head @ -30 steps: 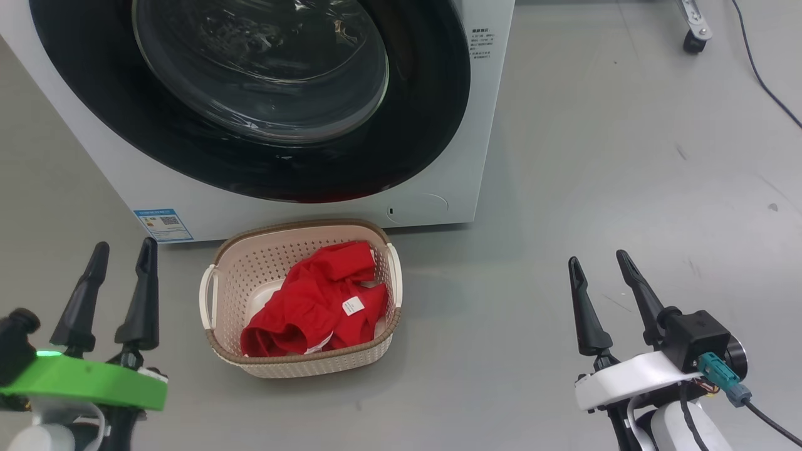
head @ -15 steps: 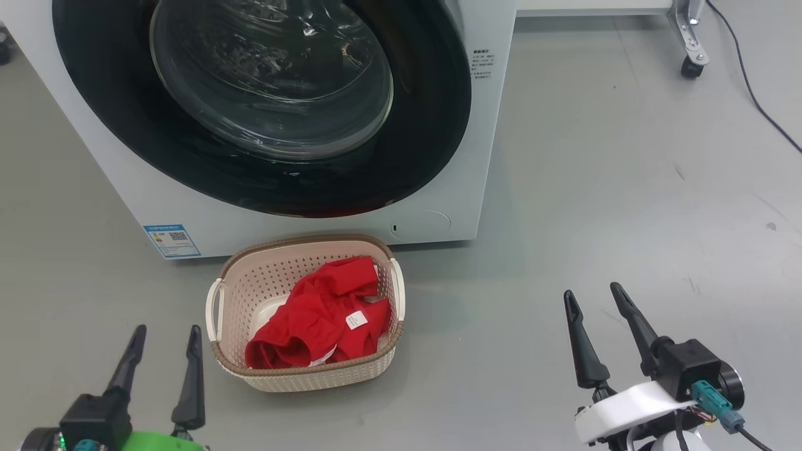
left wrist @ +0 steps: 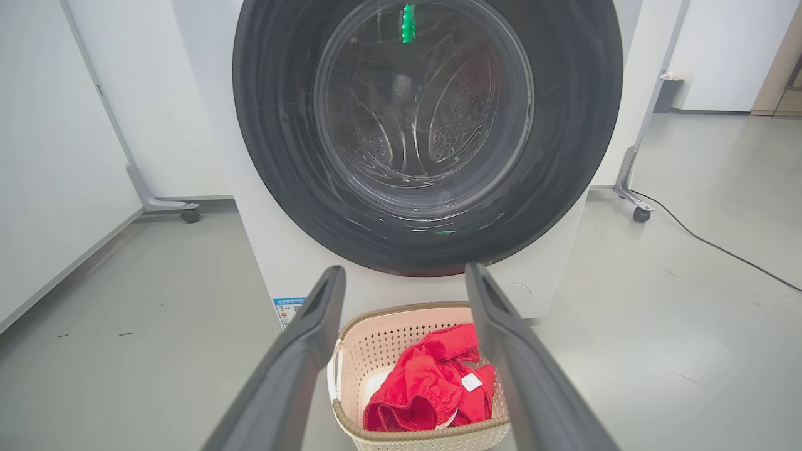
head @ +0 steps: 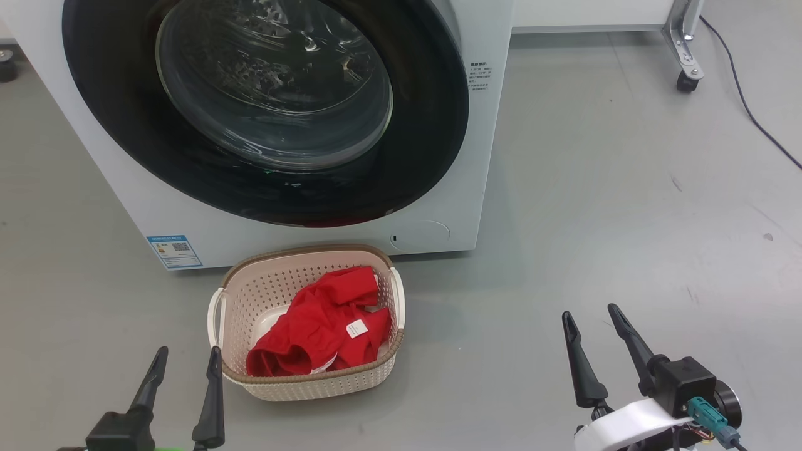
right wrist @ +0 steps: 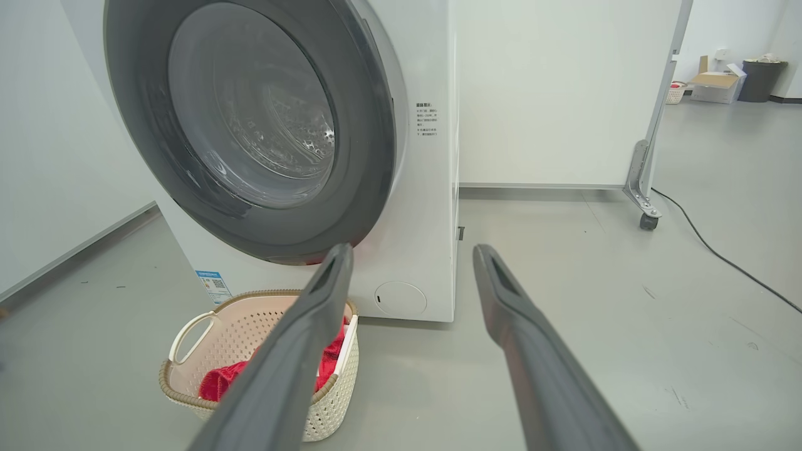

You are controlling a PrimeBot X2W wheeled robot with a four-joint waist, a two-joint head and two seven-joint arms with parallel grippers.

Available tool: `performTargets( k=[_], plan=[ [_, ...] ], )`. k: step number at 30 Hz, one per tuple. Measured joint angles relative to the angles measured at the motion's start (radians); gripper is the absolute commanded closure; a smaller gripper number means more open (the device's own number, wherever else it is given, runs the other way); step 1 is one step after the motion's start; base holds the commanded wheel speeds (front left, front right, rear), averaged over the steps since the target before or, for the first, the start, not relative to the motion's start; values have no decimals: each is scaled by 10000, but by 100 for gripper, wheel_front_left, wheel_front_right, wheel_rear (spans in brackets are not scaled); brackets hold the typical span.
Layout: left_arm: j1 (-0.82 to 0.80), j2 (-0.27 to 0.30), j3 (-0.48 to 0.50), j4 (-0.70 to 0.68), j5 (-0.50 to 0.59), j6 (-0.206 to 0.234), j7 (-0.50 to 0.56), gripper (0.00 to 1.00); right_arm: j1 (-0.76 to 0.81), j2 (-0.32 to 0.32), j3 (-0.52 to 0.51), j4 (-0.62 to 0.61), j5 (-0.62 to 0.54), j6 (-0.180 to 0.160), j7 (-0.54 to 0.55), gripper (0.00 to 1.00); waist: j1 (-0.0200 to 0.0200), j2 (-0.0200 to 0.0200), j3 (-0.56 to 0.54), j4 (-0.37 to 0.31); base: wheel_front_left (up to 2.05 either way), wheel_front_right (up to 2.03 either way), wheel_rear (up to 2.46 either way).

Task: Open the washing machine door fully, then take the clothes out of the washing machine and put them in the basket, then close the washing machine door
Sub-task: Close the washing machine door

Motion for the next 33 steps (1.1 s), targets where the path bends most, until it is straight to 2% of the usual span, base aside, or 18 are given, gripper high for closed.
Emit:
performTargets(
  k=[19,20,21,22,23,33],
  plan=[
    [9,-360,234,36,393,40,-84,0,40,42,-58,48,0,-31,0,0,0,0,-67,15,0,0,0],
    [9,-372,244,38,435,40,-84,0,41,48,-63,54,2,-31,0,11,0,0,-69,16,0,0,0],
    [9,-385,253,40,453,40,-86,0,41,54,-69,56,2,-31,0,78,0,0,-72,17,0,0,0],
    [10,-401,265,42,483,42,-86,0,41,59,-73,58,2,-29,0,78,0,0,-76,20,0,0,0],
    [10,-414,270,44,525,42,-86,0,41,61,-73,61,2,-27,0,100,0,0,-79,23,0,0,0],
    [11,-523,299,-17,688,113,-100,0,31,46,-201,58,4,63,0,100,0,0,45,75,0,0,0]
  ],
)
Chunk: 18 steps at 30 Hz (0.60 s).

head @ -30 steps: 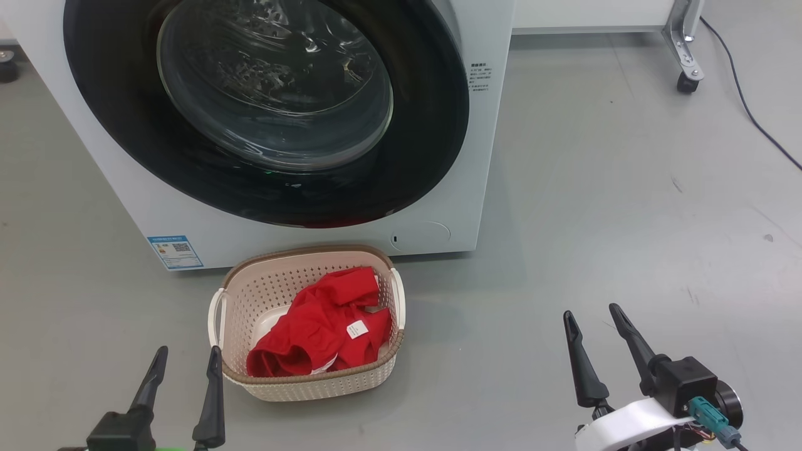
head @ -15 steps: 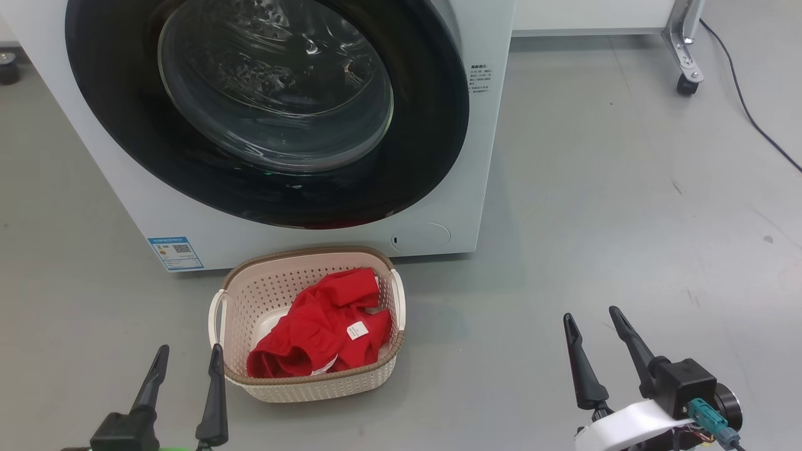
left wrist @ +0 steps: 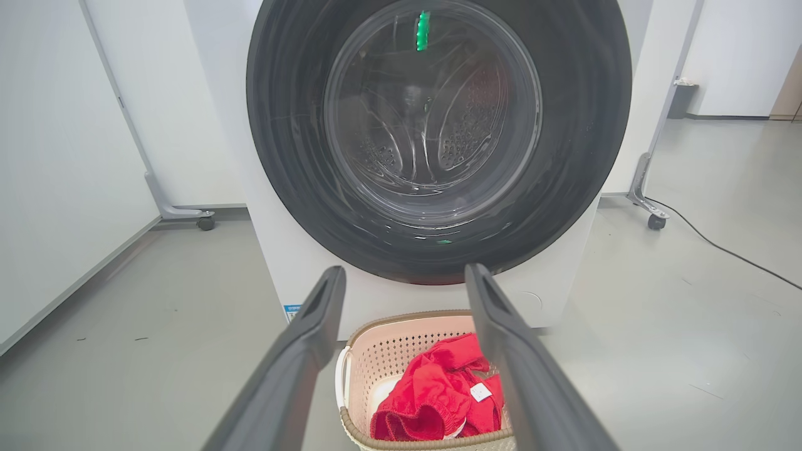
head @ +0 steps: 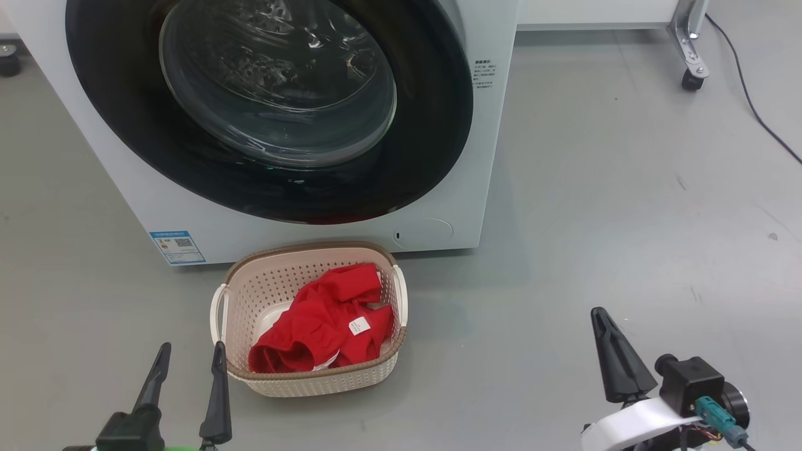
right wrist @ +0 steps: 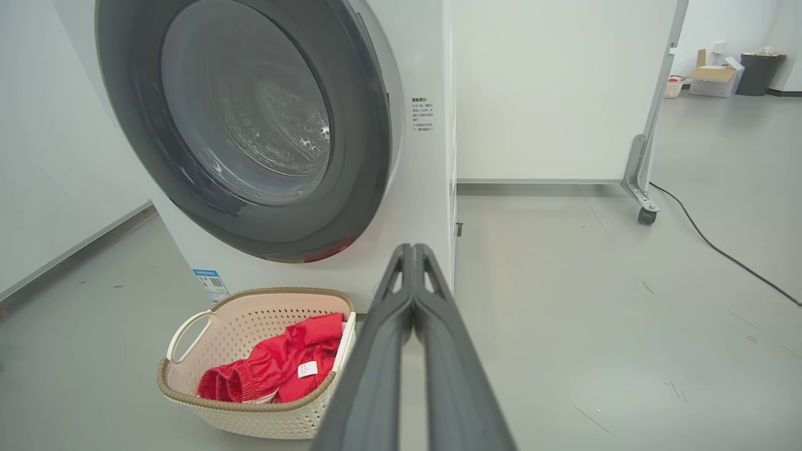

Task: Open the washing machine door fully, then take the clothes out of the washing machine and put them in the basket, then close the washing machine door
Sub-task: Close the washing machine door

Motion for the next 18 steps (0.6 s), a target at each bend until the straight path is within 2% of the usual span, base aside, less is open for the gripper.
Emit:
performTargets(
  k=[7,18],
  plan=[
    [-27,-79,-96,-180,119,0,-2,0,-452,-343,-123,-21,-69,161,0,100,0,0,230,219,0,0,0],
    [-527,-320,-303,-593,263,0,-75,0,-2913,-1275,150,368,-295,807,382,100,0,0,1004,699,0,0,0]
  ],
)
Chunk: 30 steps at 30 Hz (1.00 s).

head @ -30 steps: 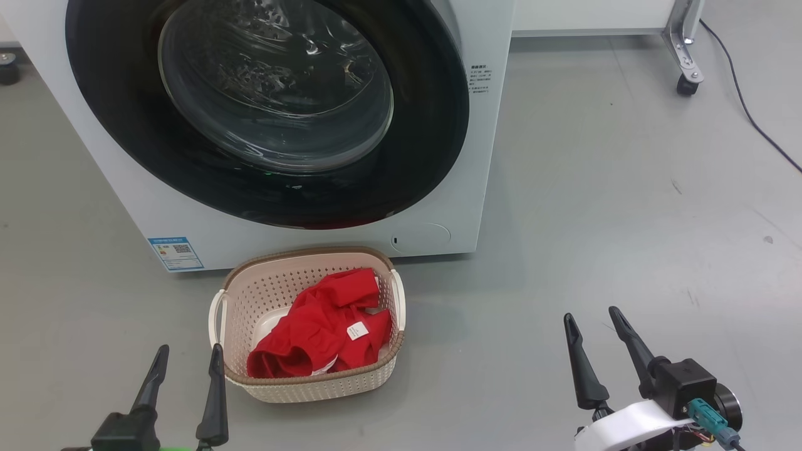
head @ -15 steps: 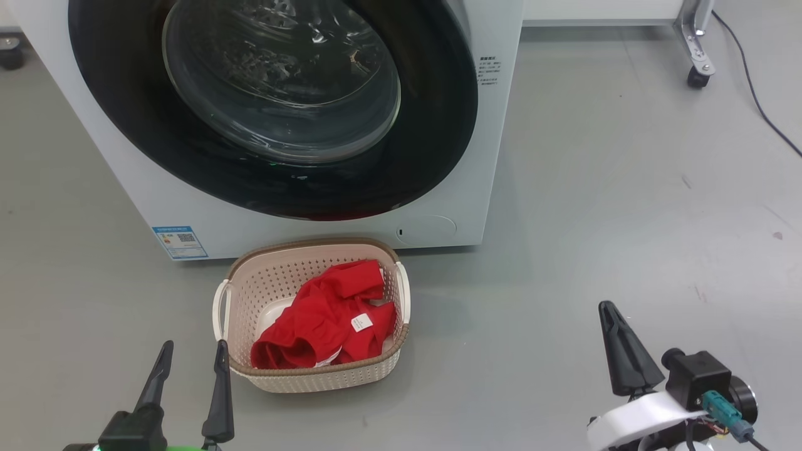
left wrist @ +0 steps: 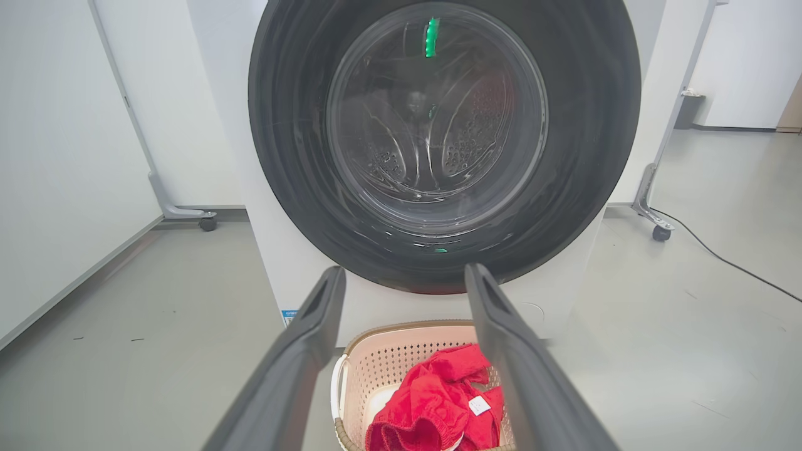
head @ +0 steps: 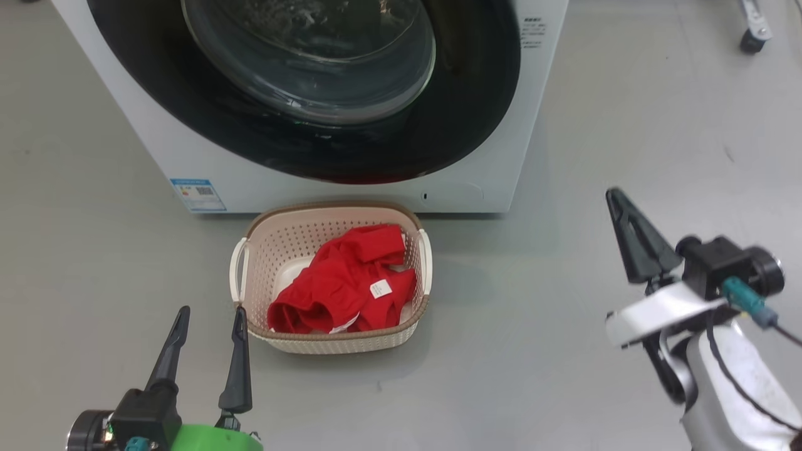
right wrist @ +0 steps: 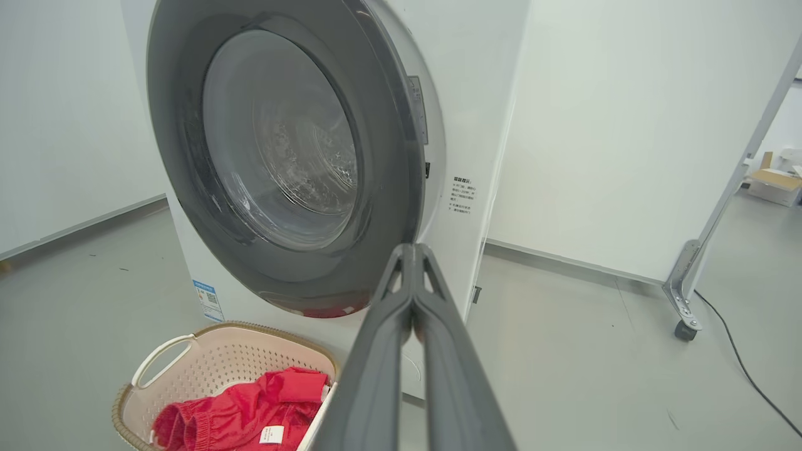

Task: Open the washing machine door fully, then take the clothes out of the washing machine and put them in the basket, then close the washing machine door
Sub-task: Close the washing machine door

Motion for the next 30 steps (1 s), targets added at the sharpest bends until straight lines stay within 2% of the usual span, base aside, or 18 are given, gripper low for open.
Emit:
performTargets(
  k=[8,15,21,30],
  plan=[
    [-509,-102,-196,-31,98,0,-12,0,-1882,-336,548,479,73,230,539,100,1,0,705,508,0,0,0],
    [-924,-215,-245,-92,98,0,-100,0,-3313,-525,1041,999,604,232,1083,100,1,0,1309,983,0,0,0],
    [-1295,-303,-370,-111,98,0,-102,0,-4419,-660,1419,1317,1691,232,1419,100,1,0,1820,1348,0,0,0],
    [-1792,-431,-579,-96,98,-6,-176,0,-5945,-1118,1544,1870,2522,232,1774,100,2,0,2550,1817,0,0,0]
  ],
)
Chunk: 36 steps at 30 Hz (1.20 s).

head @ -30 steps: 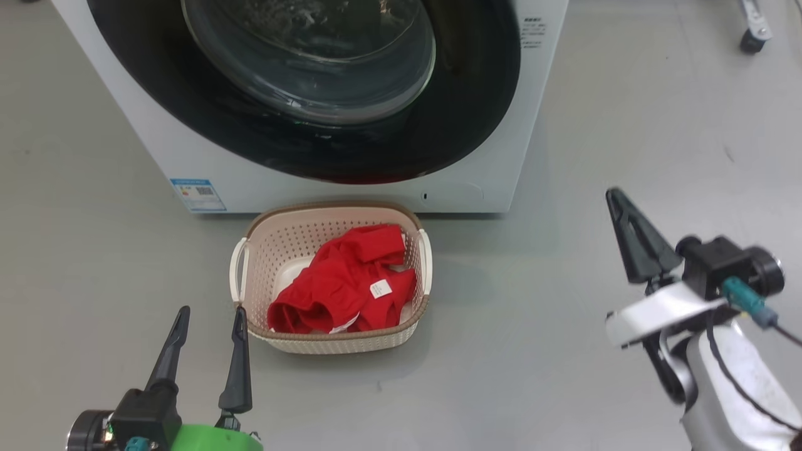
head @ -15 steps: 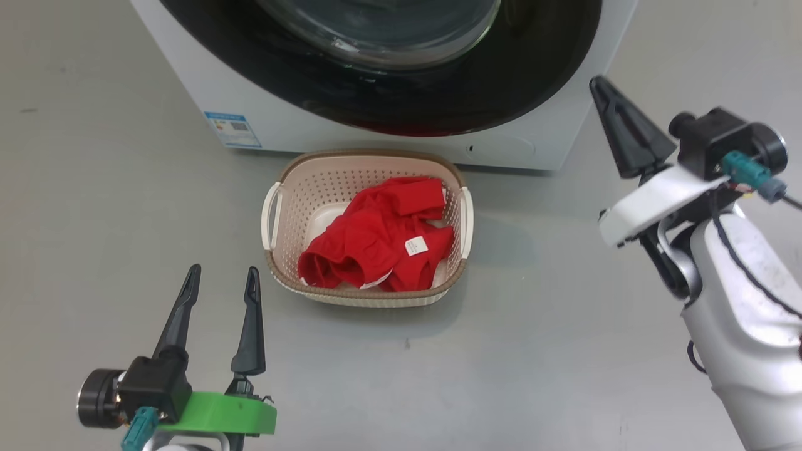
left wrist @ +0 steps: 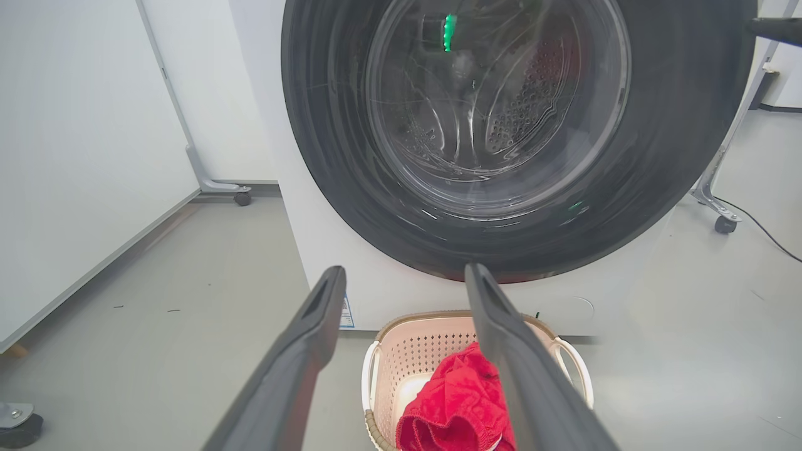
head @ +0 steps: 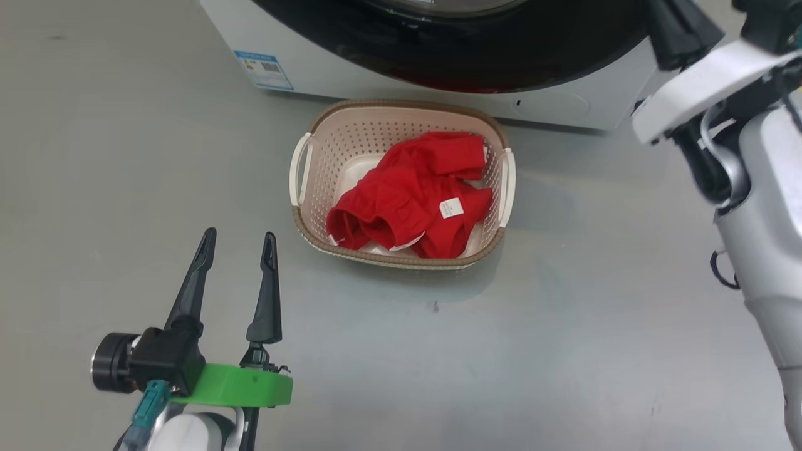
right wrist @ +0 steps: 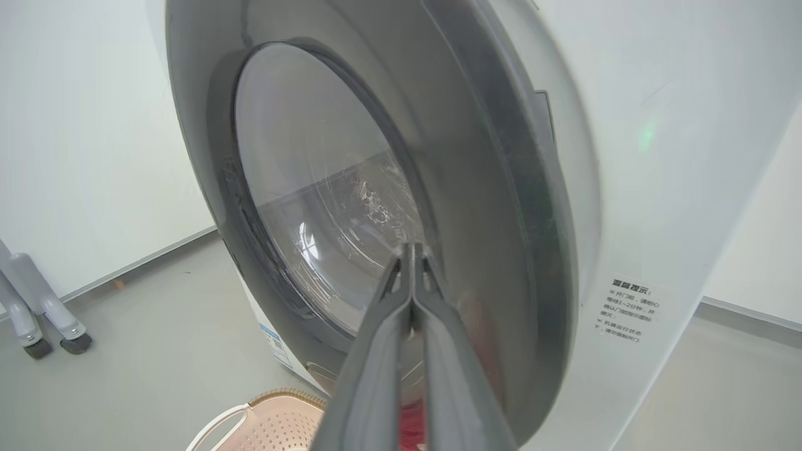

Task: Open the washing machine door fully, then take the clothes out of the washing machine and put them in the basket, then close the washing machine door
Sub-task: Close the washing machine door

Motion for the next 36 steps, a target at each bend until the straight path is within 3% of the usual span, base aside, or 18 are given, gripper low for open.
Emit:
performTargets(
  k=[19,27,36],
  plan=[
    [-660,-142,-140,456,-2,-50,-42,0,-1851,-612,548,1018,832,0,-15,100,0,0,820,686,0,0,0],
    [-1004,-198,-263,485,-2,-140,-42,0,-2529,-1141,405,1776,855,88,-144,100,-1,0,867,894,0,0,0],
    [-1038,-217,-284,493,-2,-148,-44,0,-3334,-1246,253,2491,644,88,-412,100,-1,0,881,1069,0,0,0]
  ],
)
